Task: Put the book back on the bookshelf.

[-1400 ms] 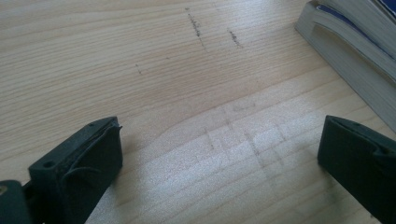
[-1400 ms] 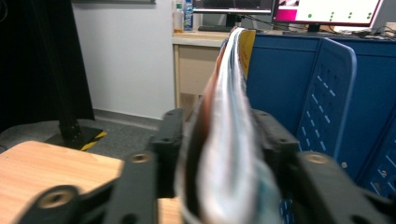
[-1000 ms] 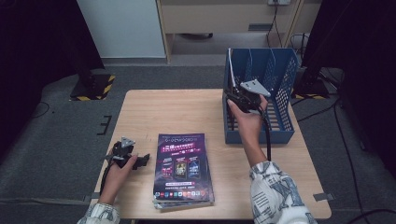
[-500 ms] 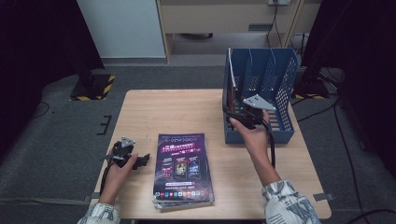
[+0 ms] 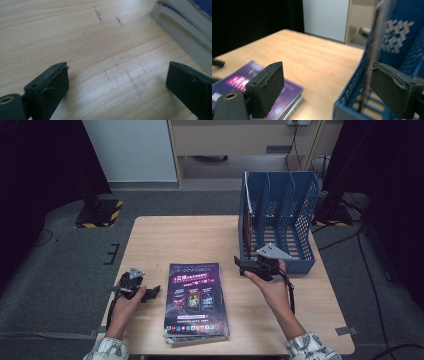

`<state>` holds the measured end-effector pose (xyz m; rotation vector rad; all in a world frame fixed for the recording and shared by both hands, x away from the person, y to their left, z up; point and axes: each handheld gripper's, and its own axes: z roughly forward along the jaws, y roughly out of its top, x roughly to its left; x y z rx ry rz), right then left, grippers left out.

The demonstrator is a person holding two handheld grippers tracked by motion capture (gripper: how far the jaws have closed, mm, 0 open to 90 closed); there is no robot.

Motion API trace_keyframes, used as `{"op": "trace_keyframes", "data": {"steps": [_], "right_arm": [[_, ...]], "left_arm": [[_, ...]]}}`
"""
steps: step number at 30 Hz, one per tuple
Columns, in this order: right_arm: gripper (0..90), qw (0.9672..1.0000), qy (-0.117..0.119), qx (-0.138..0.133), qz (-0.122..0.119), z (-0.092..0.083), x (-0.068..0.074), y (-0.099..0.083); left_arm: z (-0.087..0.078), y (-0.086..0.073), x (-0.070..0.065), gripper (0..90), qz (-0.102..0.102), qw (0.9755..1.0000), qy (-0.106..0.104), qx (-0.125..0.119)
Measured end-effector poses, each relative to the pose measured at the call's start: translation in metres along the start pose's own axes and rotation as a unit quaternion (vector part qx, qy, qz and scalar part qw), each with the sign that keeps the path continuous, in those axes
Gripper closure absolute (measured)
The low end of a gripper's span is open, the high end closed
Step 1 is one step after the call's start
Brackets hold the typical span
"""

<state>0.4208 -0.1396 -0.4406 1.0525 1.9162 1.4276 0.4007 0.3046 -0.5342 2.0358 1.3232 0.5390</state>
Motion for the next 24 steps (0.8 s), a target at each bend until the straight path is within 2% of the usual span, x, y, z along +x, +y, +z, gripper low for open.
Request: {"op": "trace_keyframes", "data": {"steps": [3,5,10,12,14,18,22,24], "right_arm": [[12.3,0.9998,0.013,0.017,-0.007,0.002,0.010,-0.008],[12.4,0.9994,0.015,0.022,-0.023,0.002,0.017,-0.012],[11.6,0.9986,0.039,0.030,-0.022,-0.002,0.032,-0.021],[11.8,0.9982,0.047,0.033,-0.014,-0.002,0.035,-0.024],[11.4,0.9977,0.053,0.039,-0.017,-0.001,0.038,-0.026],[11.2,0.9965,0.067,0.047,-0.018,0.003,0.042,-0.029],[19.0,0.9941,0.085,0.060,-0.029,0.005,0.047,-0.033],[24.4,0.9925,0.091,0.073,-0.037,0.007,0.050,-0.035]], "left_arm": [[-0.004,0.002,0.002,5.2,-0.009,0.9999,0.005,-0.013],[-0.007,0.002,0.001,6.1,-0.012,0.9997,0.005,-0.020],[-0.016,0.004,-0.006,8.3,-0.010,0.9995,-0.003,-0.030],[-0.021,0.007,-0.011,9.1,-0.005,0.9992,-0.006,-0.039],[-0.024,0.008,-0.015,9.6,-0.011,0.9988,-0.009,-0.047],[-0.029,0.012,-0.024,10.5,-0.007,0.9984,-0.015,-0.054],[-0.035,0.014,-0.035,10.6,0.004,0.9977,-0.028,-0.062],[-0.038,0.015,-0.040,14.2,0.007,0.9970,-0.035,-0.068]]}}
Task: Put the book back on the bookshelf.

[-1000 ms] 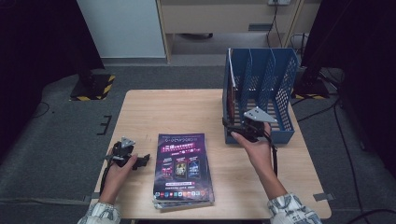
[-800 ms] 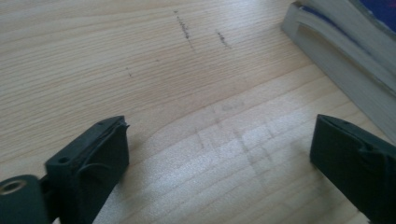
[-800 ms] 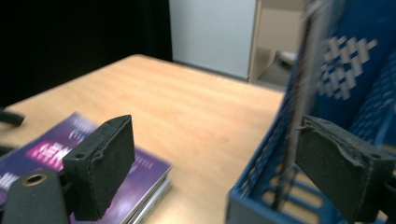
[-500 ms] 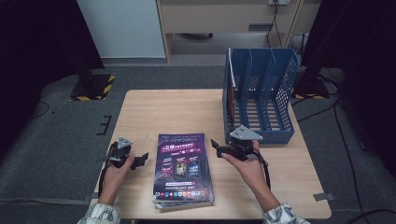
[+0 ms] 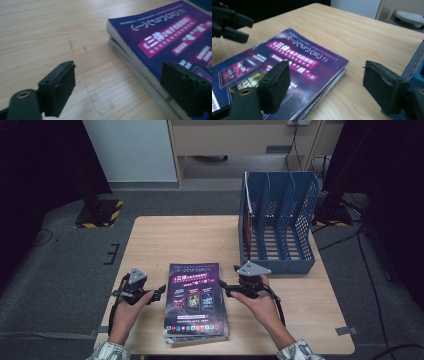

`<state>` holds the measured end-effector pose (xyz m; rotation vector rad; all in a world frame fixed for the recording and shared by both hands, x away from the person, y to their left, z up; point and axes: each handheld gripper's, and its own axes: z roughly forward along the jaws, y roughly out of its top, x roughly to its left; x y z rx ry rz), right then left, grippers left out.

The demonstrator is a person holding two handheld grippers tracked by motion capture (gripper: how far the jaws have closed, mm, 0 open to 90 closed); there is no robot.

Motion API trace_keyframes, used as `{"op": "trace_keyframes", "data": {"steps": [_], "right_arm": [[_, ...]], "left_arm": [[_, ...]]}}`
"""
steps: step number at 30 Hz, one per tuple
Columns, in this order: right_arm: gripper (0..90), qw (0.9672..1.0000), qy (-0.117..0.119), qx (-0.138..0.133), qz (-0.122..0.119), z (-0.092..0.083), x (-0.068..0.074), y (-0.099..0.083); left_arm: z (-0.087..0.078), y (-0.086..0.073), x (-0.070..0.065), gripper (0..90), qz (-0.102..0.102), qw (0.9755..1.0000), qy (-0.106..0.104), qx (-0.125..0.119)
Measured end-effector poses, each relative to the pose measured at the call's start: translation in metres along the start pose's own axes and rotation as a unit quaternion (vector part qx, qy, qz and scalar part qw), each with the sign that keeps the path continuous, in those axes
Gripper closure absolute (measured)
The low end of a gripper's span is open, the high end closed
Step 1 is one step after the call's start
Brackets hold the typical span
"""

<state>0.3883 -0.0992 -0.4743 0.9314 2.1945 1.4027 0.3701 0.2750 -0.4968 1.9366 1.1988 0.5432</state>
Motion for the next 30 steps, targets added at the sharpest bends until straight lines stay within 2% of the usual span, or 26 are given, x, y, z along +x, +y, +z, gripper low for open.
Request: {"op": "trace_keyframes", "data": {"steps": [7,9,12,17,19,22,24,30], "right_arm": [[37.2,0.9996,0.021,0.015,-0.013,0.004,0.008,-0.004],[41.1,0.9992,0.031,0.018,-0.017,0.005,0.010,-0.005],[46.0,0.9987,0.037,0.028,-0.021,0.008,0.012,-0.007],[45.1,0.9979,0.047,0.039,-0.022,0.011,0.016,-0.009],[42.3,0.9972,0.054,0.046,-0.020,0.013,0.017,-0.010],[36.9,0.9957,0.066,0.061,-0.019,0.017,0.019,-0.013],[34.5,0.9949,0.069,0.071,-0.019,0.020,0.020,-0.015],[28.6,0.9928,0.080,0.088,-0.013,0.024,0.021,-0.017]], "left_arm": [[0.002,0.005,-0.011,34.7,0.018,0.9998,-0.009,-0.005],[0.004,0.005,-0.014,39.3,0.013,0.9998,-0.015,-0.009],[0.006,0.006,-0.017,48.2,0.021,0.9995,-0.024,-0.008],[0.013,0.004,-0.021,53.8,0.024,0.9991,-0.032,0.010],[0.017,0.003,-0.021,55.5,0.018,0.9989,-0.041,0.016],[0.019,0.002,-0.021,57.9,0.013,0.9983,-0.054,0.017],[0.021,0.002,-0.022,59.0,0.010,0.9972,-0.072,0.018],[0.023,0.002,-0.023,58.0,0.014,0.9968,-0.077,0.014]]}}
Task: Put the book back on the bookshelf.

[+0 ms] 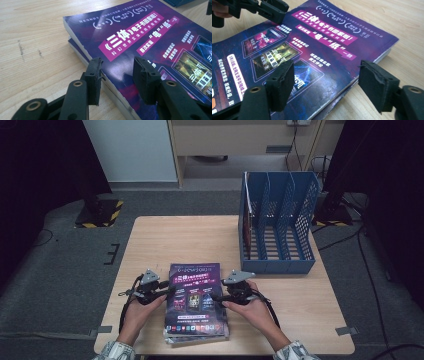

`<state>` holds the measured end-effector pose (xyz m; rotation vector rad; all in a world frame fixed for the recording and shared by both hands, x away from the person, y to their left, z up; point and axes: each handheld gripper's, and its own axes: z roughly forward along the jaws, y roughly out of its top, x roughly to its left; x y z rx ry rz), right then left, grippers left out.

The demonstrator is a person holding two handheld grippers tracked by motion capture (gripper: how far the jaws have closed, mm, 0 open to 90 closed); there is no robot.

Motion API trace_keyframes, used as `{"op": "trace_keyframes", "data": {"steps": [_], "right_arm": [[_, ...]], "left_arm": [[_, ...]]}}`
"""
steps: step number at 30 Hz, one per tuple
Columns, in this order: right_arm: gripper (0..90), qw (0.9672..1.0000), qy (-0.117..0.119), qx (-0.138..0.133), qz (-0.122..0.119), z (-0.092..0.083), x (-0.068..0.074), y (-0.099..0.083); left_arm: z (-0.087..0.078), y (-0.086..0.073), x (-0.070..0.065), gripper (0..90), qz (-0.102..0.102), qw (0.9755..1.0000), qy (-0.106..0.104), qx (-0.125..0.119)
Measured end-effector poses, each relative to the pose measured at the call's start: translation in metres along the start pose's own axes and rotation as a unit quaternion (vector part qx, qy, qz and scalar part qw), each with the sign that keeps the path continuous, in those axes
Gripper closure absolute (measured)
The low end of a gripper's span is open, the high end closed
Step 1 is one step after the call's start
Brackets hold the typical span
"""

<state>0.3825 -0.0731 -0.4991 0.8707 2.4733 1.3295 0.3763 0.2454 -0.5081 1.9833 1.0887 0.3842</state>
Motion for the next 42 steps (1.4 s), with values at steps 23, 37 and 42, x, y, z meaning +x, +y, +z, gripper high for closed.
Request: {"op": "trace_keyframes", "data": {"steps": [23,37,42], "right_arm": [[11.4,0.9931,0.050,0.040,0.098,0.019,-0.022,-0.020],[23.3,0.9946,0.062,-0.014,0.082,0.003,-0.013,0.001],[23.1,0.9946,0.067,-0.028,0.075,0.008,-0.007,0.018]], "left_arm": [[0.011,0.003,-0.008,50.0,0.024,0.9996,-0.015,-0.003],[0.011,0.001,-0.007,46.4,0.018,0.9997,-0.018,-0.004],[0.010,0.000,-0.006,45.4,0.017,0.9996,-0.022,-0.004]]}}
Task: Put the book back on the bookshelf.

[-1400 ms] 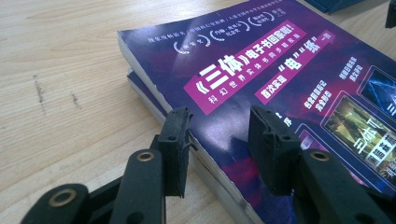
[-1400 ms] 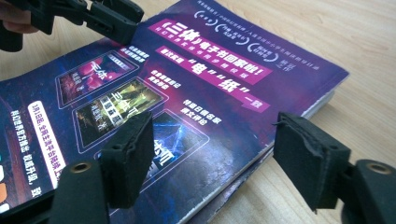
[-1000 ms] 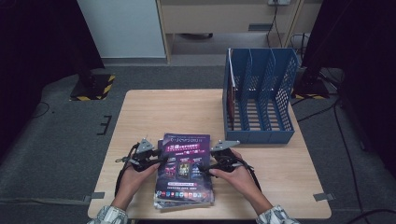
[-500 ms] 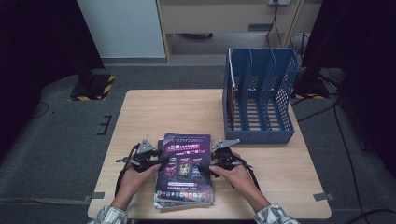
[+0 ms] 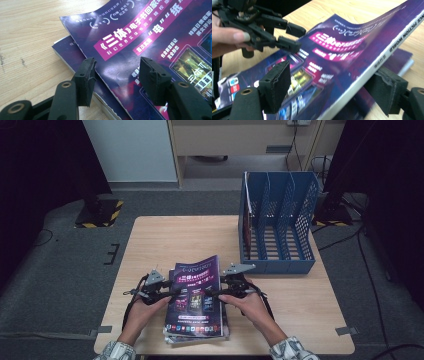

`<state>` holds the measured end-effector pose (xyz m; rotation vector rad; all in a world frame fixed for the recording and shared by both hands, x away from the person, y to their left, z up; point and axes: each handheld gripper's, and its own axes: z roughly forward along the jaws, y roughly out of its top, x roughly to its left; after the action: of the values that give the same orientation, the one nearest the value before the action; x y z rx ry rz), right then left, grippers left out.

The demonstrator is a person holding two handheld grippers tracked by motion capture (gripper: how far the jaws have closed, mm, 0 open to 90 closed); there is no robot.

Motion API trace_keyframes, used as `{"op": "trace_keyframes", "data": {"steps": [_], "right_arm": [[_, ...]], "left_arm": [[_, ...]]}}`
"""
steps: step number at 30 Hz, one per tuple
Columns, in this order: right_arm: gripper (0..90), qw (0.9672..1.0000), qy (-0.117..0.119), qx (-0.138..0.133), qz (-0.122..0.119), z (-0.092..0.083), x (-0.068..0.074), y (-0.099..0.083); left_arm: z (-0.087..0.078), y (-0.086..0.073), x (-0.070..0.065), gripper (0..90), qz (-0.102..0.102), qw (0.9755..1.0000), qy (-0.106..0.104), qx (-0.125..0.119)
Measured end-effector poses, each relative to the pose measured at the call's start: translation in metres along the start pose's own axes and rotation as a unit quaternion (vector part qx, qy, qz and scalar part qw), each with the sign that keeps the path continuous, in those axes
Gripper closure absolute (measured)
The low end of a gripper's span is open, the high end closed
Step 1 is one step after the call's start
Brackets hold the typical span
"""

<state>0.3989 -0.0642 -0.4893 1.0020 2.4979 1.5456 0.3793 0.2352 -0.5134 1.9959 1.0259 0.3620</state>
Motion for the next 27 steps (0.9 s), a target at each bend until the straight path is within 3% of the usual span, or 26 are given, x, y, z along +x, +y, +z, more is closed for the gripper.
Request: {"op": "trace_keyframes", "data": {"steps": [2,7,13,21,27], "right_arm": [[23.1,1.0000,0.004,-0.007,0.005,0.003,0.000,0.004],[24.1,1.0000,-0.004,0.006,0.006,0.016,-0.001,0.010],[34.8,0.9999,-0.012,0.000,0.003,0.023,0.001,0.015],[34.8,0.9999,-0.011,0.005,-0.006,0.026,0.005,0.021],[31.8,0.9999,-0.011,0.011,0.000,0.030,0.006,0.023]], "left_arm": [[0.000,0.000,-0.001,43.3,0.002,1.0000,0.001,-0.001],[0.000,-0.003,-0.002,42.6,0.003,0.9999,0.001,-0.012],[0.000,-0.005,-0.004,39.1,0.008,0.9999,0.003,-0.015],[0.000,-0.007,-0.007,37.7,0.004,0.9998,0.005,-0.019],[0.000,-0.006,-0.008,35.1,0.006,0.9998,0.004,-0.016]]}}
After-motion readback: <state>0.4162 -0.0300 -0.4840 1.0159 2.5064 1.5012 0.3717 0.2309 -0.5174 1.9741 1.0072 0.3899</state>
